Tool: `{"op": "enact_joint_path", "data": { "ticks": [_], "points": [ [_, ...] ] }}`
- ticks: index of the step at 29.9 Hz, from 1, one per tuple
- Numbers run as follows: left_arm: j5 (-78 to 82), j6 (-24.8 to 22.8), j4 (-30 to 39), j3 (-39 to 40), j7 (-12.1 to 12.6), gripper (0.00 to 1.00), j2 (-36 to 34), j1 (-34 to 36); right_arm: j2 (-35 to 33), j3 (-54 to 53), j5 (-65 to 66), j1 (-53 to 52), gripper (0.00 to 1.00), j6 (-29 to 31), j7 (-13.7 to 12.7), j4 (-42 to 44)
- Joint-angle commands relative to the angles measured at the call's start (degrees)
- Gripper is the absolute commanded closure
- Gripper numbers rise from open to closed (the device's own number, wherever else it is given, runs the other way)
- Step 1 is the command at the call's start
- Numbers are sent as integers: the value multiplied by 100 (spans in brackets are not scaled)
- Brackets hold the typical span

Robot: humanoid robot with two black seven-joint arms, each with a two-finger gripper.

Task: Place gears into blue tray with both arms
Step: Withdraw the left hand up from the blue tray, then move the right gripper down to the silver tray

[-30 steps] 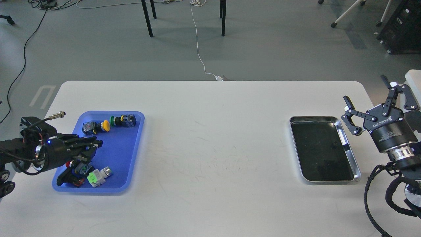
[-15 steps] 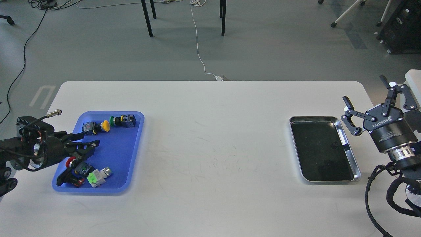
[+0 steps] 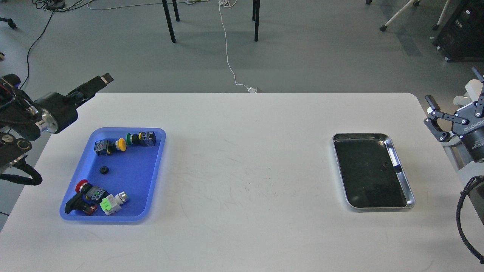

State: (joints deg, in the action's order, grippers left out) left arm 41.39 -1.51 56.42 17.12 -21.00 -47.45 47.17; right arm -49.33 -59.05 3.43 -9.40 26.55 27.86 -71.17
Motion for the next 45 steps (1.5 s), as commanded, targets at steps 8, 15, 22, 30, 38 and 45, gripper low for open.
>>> {"op": "enact_joint_path", "data": {
  "ticks": [8,15,22,30,38,45],
  "points": [
    [-3109,-789,-8,1222,35,2,719,73,-850,192,271,-808,1,8,-53,-2],
    [-4444,-824,-17,1619,43,2,1089,47,-1035,1113,1720,-1801,1,-1,-61,-11],
    [-4912,-1009,-17,1628,61,2,1282,47,-1229,3071,4039,-3408,1,17,-237,-72],
    [-5097,-1026,-35,1707,61,2,1537,-59,-790,6367,5746,-5913,1,8,-246,15],
    [-5105,-1035,-35,1830,61,2,1563,-68,422,8250,7197,-6417,2,-535,-228,1675],
    [-5105,-1167,-35,1839,61,2,1493,-112,942,9024,7513,-6426,3,-897,-220,2343]
  ]
}}
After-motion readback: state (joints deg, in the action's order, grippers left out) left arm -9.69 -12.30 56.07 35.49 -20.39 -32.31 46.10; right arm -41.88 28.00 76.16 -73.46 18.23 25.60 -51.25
